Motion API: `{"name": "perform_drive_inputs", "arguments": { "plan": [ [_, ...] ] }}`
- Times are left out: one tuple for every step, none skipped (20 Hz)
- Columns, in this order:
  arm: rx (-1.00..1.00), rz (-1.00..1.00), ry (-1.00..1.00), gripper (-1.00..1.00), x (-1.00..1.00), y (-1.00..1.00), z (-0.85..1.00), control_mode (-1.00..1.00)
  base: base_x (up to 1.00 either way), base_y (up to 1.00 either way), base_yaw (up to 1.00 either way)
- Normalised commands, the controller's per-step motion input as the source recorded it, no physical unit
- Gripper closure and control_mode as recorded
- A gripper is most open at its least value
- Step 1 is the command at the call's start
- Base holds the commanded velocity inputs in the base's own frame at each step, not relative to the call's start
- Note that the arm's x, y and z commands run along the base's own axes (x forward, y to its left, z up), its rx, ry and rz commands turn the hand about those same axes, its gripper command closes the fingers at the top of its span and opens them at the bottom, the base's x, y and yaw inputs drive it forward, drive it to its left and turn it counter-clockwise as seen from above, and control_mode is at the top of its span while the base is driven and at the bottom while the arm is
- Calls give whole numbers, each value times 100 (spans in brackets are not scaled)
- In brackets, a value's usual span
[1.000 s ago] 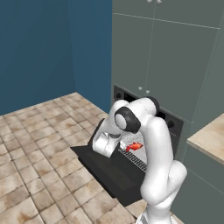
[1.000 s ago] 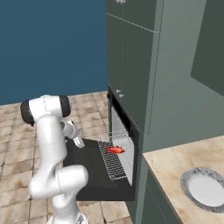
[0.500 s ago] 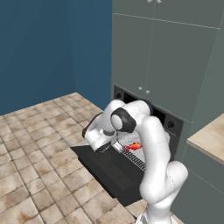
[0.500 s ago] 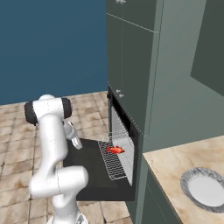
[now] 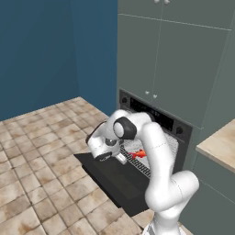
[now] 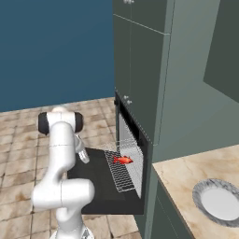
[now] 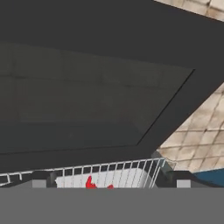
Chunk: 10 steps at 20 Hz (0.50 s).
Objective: Place the fish on the bottom rack of the oven, and slide the tray back inside. Close the oven door.
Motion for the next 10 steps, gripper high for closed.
{"name": "perform_drive_inputs", "arguments": {
  "plan": [
    [0, 0, -5, -100, 0, -63, -46, -100, 0, 0, 0],
    [0, 0, -5, -100, 0, -74, -48, -100, 0, 0, 0],
    [0, 0, -6, -100, 0, -79, -48, -100, 0, 0, 0],
    [0, 0, -6, -100, 0, -84, -52, -100, 0, 0, 0],
    [0, 0, -5, -100, 0, -82, -61, -100, 0, 0, 0],
    [0, 0, -4, -100, 0, -81, -70, -100, 0, 0, 0],
    [0, 0, -2, -100, 0, -77, -76, -100, 0, 0, 0],
    [0, 0, -1, -100, 0, -73, -83, -100, 0, 0, 0],
    [0, 0, 0, -100, 0, -67, -95, -100, 0, 0, 0],
    [0, 0, 0, -100, 0, -61, -100, -100, 0, 0, 0]
  ]
}}
